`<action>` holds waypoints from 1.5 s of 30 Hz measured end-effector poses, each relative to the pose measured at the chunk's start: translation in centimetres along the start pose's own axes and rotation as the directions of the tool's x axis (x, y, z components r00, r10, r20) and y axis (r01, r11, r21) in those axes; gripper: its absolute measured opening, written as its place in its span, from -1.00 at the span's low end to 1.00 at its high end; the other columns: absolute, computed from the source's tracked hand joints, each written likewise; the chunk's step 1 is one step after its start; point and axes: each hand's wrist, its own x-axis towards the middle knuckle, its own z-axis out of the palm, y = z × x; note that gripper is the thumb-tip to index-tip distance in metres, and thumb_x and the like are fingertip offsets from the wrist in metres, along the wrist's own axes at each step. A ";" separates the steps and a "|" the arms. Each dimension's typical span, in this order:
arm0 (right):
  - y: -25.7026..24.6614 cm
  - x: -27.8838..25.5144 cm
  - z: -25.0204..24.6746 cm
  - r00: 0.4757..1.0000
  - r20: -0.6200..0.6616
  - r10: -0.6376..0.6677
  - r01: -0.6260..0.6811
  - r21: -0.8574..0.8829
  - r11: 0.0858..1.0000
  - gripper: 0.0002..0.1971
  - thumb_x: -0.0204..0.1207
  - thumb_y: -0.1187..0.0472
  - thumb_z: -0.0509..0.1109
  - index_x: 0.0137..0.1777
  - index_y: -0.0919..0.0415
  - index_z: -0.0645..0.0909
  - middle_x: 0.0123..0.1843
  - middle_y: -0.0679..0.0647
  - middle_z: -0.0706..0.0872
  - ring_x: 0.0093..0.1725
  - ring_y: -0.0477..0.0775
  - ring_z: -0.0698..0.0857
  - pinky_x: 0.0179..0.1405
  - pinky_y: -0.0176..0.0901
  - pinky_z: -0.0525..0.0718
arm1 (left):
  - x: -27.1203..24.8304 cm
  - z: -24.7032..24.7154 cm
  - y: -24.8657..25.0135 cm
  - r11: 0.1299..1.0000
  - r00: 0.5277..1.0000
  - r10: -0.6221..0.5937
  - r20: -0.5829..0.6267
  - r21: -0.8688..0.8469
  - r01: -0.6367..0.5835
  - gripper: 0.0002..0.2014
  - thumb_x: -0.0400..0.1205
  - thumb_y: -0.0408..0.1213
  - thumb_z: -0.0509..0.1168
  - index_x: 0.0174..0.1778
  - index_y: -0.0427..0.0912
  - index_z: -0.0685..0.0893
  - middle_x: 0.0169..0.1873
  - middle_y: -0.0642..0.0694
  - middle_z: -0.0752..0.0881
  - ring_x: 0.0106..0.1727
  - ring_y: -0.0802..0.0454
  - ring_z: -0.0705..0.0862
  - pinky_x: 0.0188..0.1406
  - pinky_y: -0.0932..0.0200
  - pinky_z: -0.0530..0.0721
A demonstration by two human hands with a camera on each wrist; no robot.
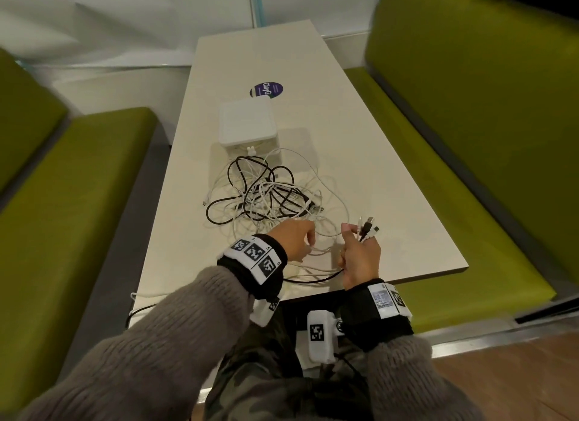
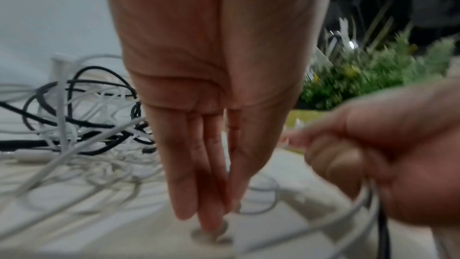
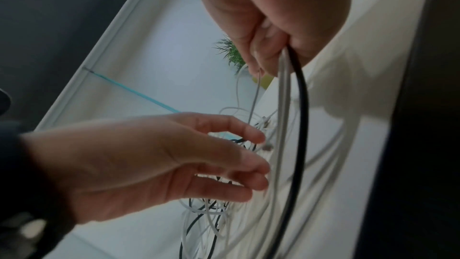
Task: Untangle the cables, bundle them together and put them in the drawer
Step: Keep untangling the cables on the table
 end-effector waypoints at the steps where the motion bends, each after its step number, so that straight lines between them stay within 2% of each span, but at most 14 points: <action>1: 0.4 0.2 0.0 1.000 -0.013 -0.009 0.009 -0.005 1.000 -0.85 0.58 0.26 0.40 -0.20 0.08 0.54 -0.54 -0.12 0.45 -0.55 -0.15 0.38 -0.55 -0.36 0.35 | -0.2 -0.3 -0.1 0.998 1.000 -0.013 -0.008 -0.061 0.012 -0.84 0.55 -0.48 0.29 -0.10 -0.13 0.53 -0.12 -0.14 0.65 -0.04 -0.13 0.68 0.00 0.02 0.64; 4: 1.1 0.8 0.0 0.999 -0.032 -0.035 0.035 -0.020 0.999 -0.89 0.53 0.23 0.45 -0.18 0.04 0.59 -0.34 -0.09 0.51 -0.35 -0.13 0.43 -0.29 -0.28 0.37 | -0.6 -0.8 0.0 1.000 0.999 0.031 0.006 -0.002 -0.031 -0.83 0.58 -0.49 0.20 -0.06 -0.18 0.64 0.01 -0.12 0.67 0.10 -0.09 0.66 0.05 0.14 0.60; 8: 1.2 0.9 -0.1 0.997 -0.019 -0.068 0.068 -0.042 0.997 -0.90 0.55 0.24 0.44 -0.16 0.05 0.62 -0.31 -0.07 0.52 -0.33 -0.15 0.43 -0.30 -0.28 0.38 | -0.8 -0.7 0.5 0.966 0.984 0.028 0.178 0.248 -0.073 -0.70 0.65 -0.37 0.16 0.28 -0.16 0.60 0.28 -0.17 0.54 0.28 -0.12 0.54 0.21 0.09 0.49; 13: 0.9 0.6 -0.4 0.990 -0.016 -0.138 0.134 -0.144 0.980 -0.99 0.58 0.24 0.40 -0.05 0.16 0.63 -0.07 0.11 0.64 -0.06 0.06 0.56 0.09 -0.10 0.50 | -0.3 -1.1 1.2 0.957 0.972 0.020 0.233 0.276 -0.086 -0.68 0.66 -0.30 0.20 0.35 -0.13 0.51 0.31 -0.27 0.45 0.27 -0.20 0.53 0.21 0.04 0.47; 18: 0.6 0.5 -0.4 0.991 -0.013 -0.131 0.128 -0.138 0.982 -0.91 0.60 0.27 0.37 0.04 0.24 0.64 0.01 0.12 0.66 0.06 0.07 0.59 0.12 -0.19 0.48 | -0.1 -1.4 2.0 0.951 0.956 0.024 0.291 0.289 -0.112 -0.57 0.66 -0.30 0.14 0.48 -0.06 0.40 0.33 -0.29 0.48 0.26 -0.23 0.55 0.28 -0.08 0.52; 21: 0.6 0.6 -0.4 0.995 -0.022 -0.096 0.093 -0.110 0.990 -0.90 0.60 0.26 0.38 0.07 0.22 0.63 0.03 0.14 0.67 0.07 0.10 0.61 0.21 -0.08 0.55 | 0.1 -1.1 2.0 0.947 0.954 0.032 0.299 0.295 -0.125 -0.48 0.64 -0.37 0.13 0.54 0.04 0.31 0.35 -0.26 0.43 0.30 -0.22 0.52 0.29 -0.07 0.52; 25: 1.0 0.9 -0.4 0.994 -0.039 -0.105 0.100 -0.127 0.987 -0.97 0.57 0.23 0.41 -0.09 0.09 0.64 0.03 0.17 0.71 0.07 0.12 0.64 0.33 0.11 0.59 | -0.2 -0.9 2.4 0.965 0.975 0.082 0.207 0.227 -0.130 -0.52 0.66 -0.37 0.13 0.53 -0.12 0.25 0.26 -0.29 0.49 0.24 -0.24 0.55 0.05 0.04 0.46; 28: 1.2 0.9 -0.3 0.993 -0.039 -0.111 0.106 -0.128 0.986 -0.93 0.57 0.22 0.42 -0.12 0.05 0.63 -0.09 0.12 0.70 -0.03 0.10 0.63 0.23 0.07 0.59 | 0.1 -0.9 2.4 0.960 0.983 0.058 0.175 0.261 -0.103 -0.42 0.63 -0.45 0.15 0.58 -0.21 0.15 0.32 -0.29 0.49 0.33 -0.25 0.52 0.18 0.03 0.46; 31: 1.6 1.1 -0.5 0.995 -0.022 -0.097 0.094 -0.108 0.990 -0.93 0.57 0.20 0.42 -0.13 0.02 0.64 -0.28 -0.04 0.60 -0.19 0.00 0.55 0.01 -0.05 0.54 | 0.7 -0.6 2.0 0.923 0.985 0.064 0.162 0.367 -0.120 -0.59 0.63 -0.45 0.14 0.43 -0.31 0.36 0.30 -0.29 0.51 0.33 -0.23 0.51 0.24 -0.01 0.48; 34: 1.6 1.1 -0.5 0.996 -0.009 -0.092 0.091 -0.098 0.991 -0.98 0.57 0.19 0.43 -0.09 0.09 0.68 -0.33 -0.08 0.55 -0.29 -0.07 0.51 -0.20 -0.16 0.47 | 1.3 -0.7 1.7 0.929 0.992 0.129 -0.012 0.351 -0.116 -0.79 0.63 -0.41 0.20 0.18 -0.27 0.53 0.15 -0.24 0.62 0.17 -0.19 0.60 0.10 0.00 0.55; 37: 1.4 0.9 -0.6 0.993 0.022 -0.118 0.120 -0.146 0.982 -0.96 0.58 0.16 0.42 -0.04 0.09 0.67 -0.11 0.06 0.72 -0.06 0.05 0.65 0.09 -0.05 0.58 | 1.6 -1.4 1.4 0.959 0.969 0.171 -0.179 0.256 -0.121 -0.91 0.61 -0.40 0.26 0.00 -0.27 0.59 -0.02 -0.23 0.69 0.03 -0.18 0.64 -0.08 0.09 0.50; 39: 1.0 0.6 -0.7 0.988 0.062 -0.138 0.147 -0.176 0.973 -0.87 0.58 0.10 0.42 0.06 0.08 0.65 0.07 0.09 0.74 0.14 0.07 0.66 0.28 -0.05 0.55 | 1.5 -1.9 1.1 0.978 0.952 0.175 -0.250 0.158 -0.139 -0.90 0.60 -0.36 0.29 -0.02 -0.28 0.62 -0.07 -0.22 0.71 0.00 -0.14 0.64 -0.09 0.13 0.47; 43: 0.8 0.2 -0.6 0.982 0.082 -0.172 0.189 -0.285 0.940 -0.48 0.50 -0.02 0.47 0.34 0.27 0.53 0.24 0.05 0.66 0.27 0.04 0.59 0.34 -0.10 0.50 | 1.3 -2.7 0.4 0.988 0.923 0.096 -0.372 -0.075 -0.133 -0.90 0.58 -0.32 0.34 -0.05 -0.26 0.65 -0.23 -0.11 0.69 -0.20 -0.02 0.62 -0.08 0.08 0.60; 45: 0.8 0.2 -0.5 0.987 0.067 -0.144 0.158 -0.343 0.926 -0.46 0.48 -0.11 0.46 0.28 0.30 0.55 0.18 0.08 0.69 0.21 0.09 0.63 0.23 -0.15 0.55 | 1.4 -2.9 0.2 0.979 0.920 0.055 -0.389 -0.161 -0.127 -0.91 0.57 -0.32 0.36 -0.08 -0.26 0.66 -0.28 -0.11 0.68 -0.25 -0.03 0.64 -0.13 0.08 0.65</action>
